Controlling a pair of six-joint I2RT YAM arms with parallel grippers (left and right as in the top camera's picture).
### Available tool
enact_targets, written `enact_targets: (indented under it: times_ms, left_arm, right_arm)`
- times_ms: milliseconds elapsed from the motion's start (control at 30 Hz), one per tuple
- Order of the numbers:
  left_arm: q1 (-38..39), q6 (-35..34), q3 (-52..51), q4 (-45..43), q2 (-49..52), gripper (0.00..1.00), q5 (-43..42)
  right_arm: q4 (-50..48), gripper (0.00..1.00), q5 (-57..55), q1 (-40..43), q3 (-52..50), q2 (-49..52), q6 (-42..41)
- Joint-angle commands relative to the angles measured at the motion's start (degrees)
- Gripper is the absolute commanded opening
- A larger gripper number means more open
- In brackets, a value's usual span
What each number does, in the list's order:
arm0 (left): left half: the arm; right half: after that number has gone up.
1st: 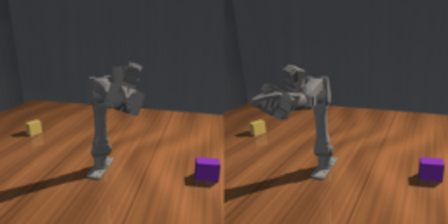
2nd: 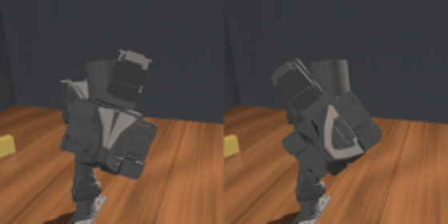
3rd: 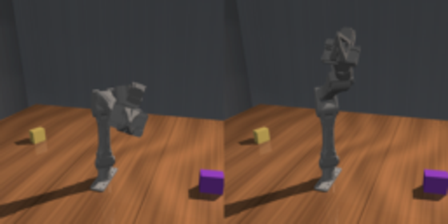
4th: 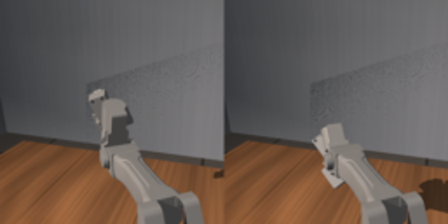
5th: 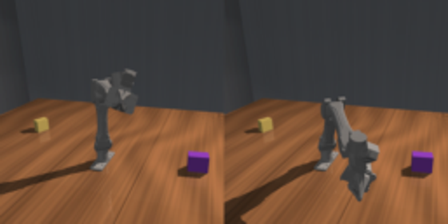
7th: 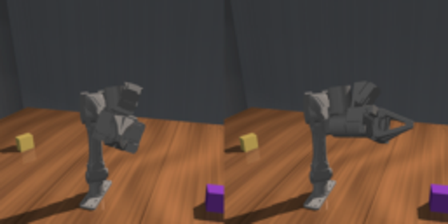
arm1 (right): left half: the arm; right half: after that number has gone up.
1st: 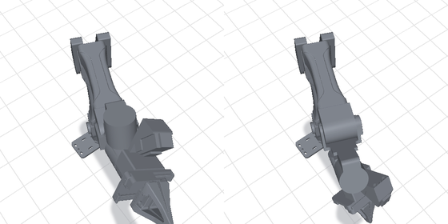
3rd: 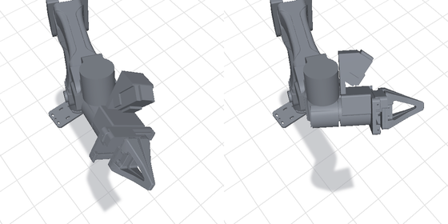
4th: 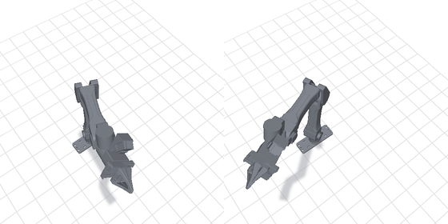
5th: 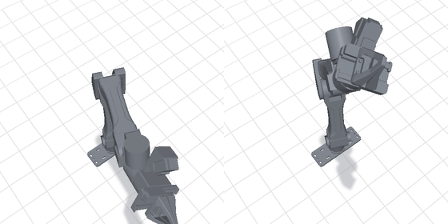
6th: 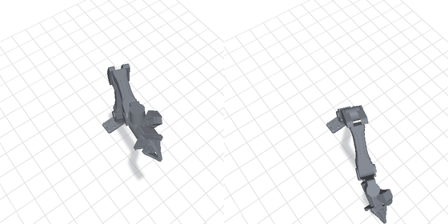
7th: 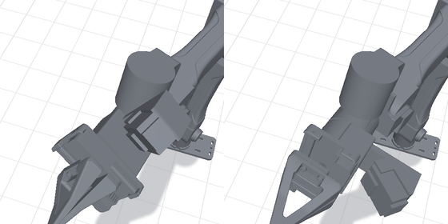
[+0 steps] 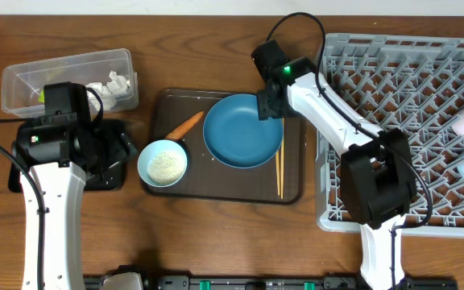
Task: Sort waste into correct bins and load items into the dishwasher rack
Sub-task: 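Reach the right gripper to the blue plate's edge on the tray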
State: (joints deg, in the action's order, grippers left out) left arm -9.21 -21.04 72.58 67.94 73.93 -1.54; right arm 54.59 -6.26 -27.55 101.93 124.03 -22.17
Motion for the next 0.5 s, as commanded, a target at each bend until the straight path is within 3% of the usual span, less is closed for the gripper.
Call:
enact_targets:
  times_ms: [0, 300, 467]
  left_arm:
    - [-0.20, -0.52, 0.31, 0.48, 0.22, 0.90, -0.37]
    - [-0.20, -0.50, 0.31, 0.61, 0.22, 0.90, -0.37]
    - [-0.20, -0.50, 0.31, 0.63, 0.22, 0.90, -0.37]
  right_arm:
    - [-0.59, 0.56, -1.25, 0.72, 0.26, 0.94, -0.52]
    - [-0.66, 0.52, 1.38, 1.09, 0.26, 4.37, -0.07]
    - [-0.59, 0.37, 1.84, 0.96, 0.26, 6.19, -0.09]
